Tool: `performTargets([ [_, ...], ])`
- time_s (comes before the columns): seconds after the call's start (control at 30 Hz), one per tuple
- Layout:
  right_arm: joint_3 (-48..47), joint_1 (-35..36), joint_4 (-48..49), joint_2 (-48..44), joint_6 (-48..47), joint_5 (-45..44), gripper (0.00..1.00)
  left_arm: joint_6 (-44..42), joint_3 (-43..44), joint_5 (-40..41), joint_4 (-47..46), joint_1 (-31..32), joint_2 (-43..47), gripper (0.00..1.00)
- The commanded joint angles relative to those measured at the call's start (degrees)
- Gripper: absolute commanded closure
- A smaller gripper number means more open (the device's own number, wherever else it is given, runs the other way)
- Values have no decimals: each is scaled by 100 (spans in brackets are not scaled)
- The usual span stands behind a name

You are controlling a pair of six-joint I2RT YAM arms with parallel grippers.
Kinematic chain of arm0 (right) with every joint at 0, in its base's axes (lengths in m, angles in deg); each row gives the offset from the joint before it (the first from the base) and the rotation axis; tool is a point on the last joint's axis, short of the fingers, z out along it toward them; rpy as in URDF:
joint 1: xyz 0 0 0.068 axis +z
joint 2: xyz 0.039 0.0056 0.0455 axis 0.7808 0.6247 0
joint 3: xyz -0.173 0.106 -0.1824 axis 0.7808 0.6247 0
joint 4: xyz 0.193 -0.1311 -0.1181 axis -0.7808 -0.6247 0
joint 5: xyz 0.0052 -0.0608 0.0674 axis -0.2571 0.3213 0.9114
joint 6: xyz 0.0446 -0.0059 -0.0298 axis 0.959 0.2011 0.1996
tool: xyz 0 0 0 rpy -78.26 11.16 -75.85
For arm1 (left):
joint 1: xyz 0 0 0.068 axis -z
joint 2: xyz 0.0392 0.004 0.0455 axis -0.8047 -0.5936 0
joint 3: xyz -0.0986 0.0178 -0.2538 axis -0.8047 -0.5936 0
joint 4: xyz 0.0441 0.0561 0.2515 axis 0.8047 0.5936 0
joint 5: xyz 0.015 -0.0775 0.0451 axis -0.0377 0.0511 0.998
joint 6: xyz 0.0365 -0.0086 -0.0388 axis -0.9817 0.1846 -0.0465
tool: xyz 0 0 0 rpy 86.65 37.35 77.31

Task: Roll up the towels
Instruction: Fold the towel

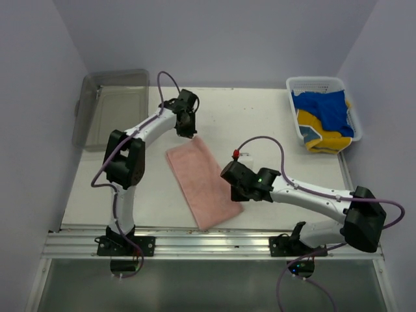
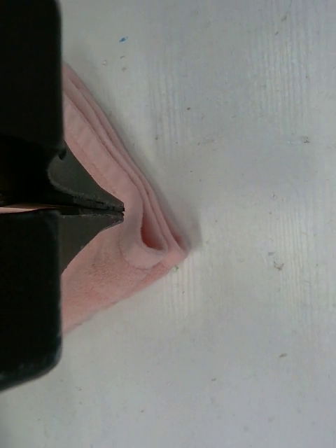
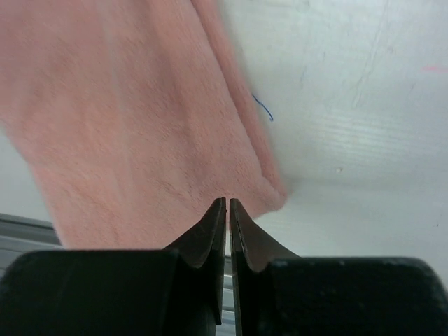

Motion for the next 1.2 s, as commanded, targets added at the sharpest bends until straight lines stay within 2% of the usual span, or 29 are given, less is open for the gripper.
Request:
performTargets([
  [0.0,-805,-65,-180,374,-514,-742,90,-180,-246,88,-277,39,952,100],
  [0.13,-1666,-65,-129,1377,-1068,-636,93,-57,-922,255,-153,39,1410,100],
  [0.23,-1825,-135,162,1808,-1227,-479,93,31,-1625,308,-258,21,1709,100],
  [0.37,-1616,-407,452,2195,-1254,-259,94,180,-2355,177,-425,30,1692,100],
  [0.47,-1186,-434,681,2319,-1114,-127,95,190,-2523,27,-724,30,1473,100],
  [0.53,-827,-434,838,2302,-904,-13,97,163,-2375,18,-733,30,1105,100],
  [0.73,37,-250,1147,1749,-34,383,99,23,-1190,-192,-620,91,-82,100],
  [0.9,196,-4,1121,1326,337,410,99,-153,409,-403,-286,162,-986,100],
  [0.93,135,5,1016,1282,337,340,99,-179,682,-395,37,197,-1067,100],
  [0.97,73,14,911,1169,293,261,99,-267,1154,-369,188,214,-1102,100],
  [1.03,-67,14,700,993,180,-72,98,-346,1474,-325,426,249,-972,100],
  [1.17,-279,14,558,649,-260,-337,94,-513,1449,-333,628,241,-208,98],
])
